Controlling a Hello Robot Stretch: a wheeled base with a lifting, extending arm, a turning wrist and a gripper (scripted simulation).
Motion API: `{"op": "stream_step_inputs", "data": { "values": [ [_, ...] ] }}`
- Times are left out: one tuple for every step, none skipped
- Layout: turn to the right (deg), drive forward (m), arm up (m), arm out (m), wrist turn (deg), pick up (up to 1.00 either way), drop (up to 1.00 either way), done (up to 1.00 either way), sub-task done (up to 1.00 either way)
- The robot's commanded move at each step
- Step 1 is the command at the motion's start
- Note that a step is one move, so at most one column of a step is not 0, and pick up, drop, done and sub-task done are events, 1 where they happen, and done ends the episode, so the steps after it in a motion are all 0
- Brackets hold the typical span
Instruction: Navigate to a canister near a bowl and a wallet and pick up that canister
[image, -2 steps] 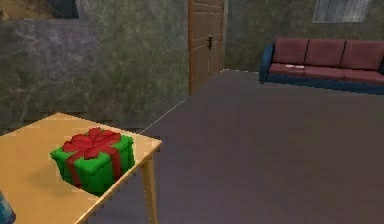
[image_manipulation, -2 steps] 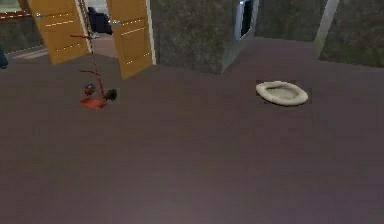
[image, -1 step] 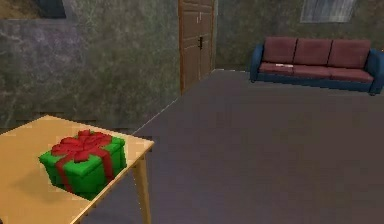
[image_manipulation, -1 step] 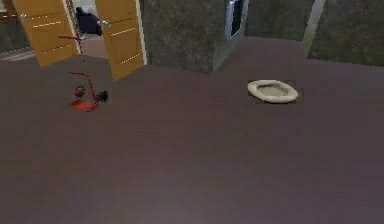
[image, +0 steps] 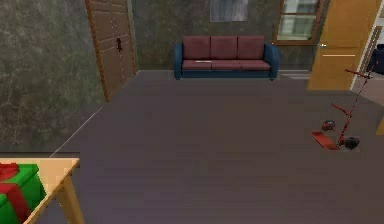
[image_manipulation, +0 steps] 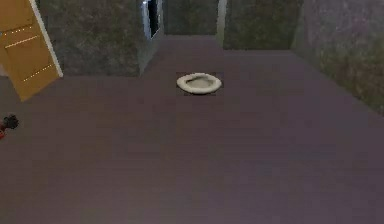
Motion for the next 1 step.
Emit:
{"op": "stream_step_inputs", "data": {
  "values": [
    [0.0, 1.0, 0.0, 0.0, 0.0, 0.0, 0.0, 0.0, 0.0]
  ]
}}
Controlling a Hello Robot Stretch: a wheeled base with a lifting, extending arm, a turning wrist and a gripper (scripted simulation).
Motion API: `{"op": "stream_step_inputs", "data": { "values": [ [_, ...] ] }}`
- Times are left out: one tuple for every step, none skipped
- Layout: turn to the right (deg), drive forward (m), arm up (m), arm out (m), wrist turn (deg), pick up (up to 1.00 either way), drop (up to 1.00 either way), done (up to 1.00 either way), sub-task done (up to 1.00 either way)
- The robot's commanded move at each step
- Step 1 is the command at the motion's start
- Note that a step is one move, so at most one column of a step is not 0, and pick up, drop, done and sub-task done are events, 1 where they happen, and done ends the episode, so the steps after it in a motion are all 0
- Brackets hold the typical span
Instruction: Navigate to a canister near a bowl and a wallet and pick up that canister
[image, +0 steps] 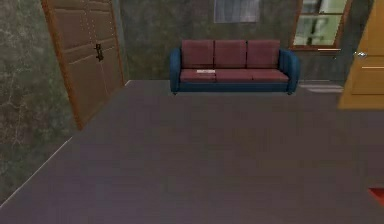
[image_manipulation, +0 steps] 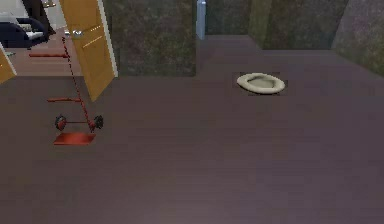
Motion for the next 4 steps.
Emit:
{"op": "stream_step_inputs", "data": {
  "values": [
    [3.0, 0.0, 0.0, 0.0, 0.0, 0.0, 0.0, 0.0, 0.0],
    [0.0, 0.1, 0.0, 0.0, 0.0, 0.0, 0.0, 0.0, 0.0],
    [-45.0, 0.0, 0.0, 0.0, 0.0, 0.0, 0.0, 0.0, 0.0],
    [-24.0, 0.0, 0.0, 0.0, 0.0, 0.0, 0.0, 0.0, 0.0]
  ]
}}
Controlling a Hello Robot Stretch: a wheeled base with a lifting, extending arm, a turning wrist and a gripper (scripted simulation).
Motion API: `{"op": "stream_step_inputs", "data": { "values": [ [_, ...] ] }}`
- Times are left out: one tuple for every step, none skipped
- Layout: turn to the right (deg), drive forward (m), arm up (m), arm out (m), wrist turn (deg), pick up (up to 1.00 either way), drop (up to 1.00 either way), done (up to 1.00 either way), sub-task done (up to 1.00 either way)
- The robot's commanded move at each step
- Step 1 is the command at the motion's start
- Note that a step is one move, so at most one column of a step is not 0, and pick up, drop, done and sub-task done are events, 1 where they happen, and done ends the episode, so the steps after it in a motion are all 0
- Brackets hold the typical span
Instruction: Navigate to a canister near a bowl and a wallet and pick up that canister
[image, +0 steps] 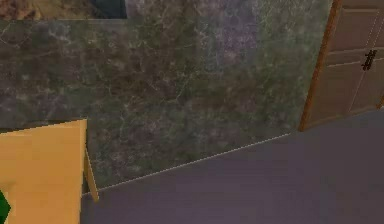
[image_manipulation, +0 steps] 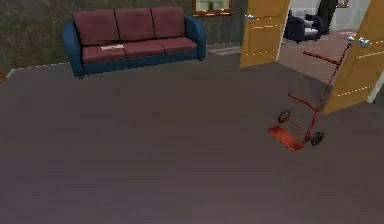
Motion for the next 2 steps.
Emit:
{"op": "stream_step_inputs", "data": {
  "values": [
    [0.0, 0.35, 0.0, 0.0, 0.0, 0.0, 0.0, 0.0, 0.0],
    [-6.0, 0.0, 0.0, 0.0, 0.0, 0.0, 0.0, 0.0, 0.0]
  ]
}}
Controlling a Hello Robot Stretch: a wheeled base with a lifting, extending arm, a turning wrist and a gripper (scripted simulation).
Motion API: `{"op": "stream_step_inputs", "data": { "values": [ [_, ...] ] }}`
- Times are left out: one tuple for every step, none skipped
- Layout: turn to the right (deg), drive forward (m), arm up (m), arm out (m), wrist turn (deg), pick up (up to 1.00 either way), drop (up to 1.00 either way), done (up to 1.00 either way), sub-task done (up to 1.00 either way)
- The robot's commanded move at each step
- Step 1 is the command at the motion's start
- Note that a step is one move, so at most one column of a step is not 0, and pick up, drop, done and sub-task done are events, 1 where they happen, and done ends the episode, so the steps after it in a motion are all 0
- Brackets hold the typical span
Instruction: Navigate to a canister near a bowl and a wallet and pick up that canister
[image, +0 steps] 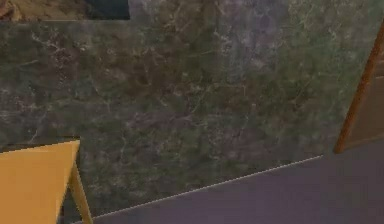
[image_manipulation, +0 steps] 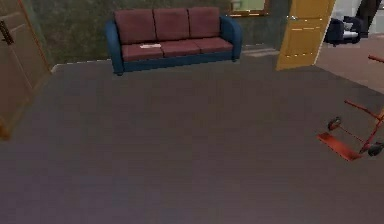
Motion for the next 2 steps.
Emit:
{"op": "stream_step_inputs", "data": {
  "values": [
    [0.0, 0.6, 0.0, 0.0, 0.0, 0.0, 0.0, 0.0, 0.0],
    [-45.0, 0.0, 0.0, 0.0, 0.0, 0.0, 0.0, 0.0, 0.0]
  ]
}}
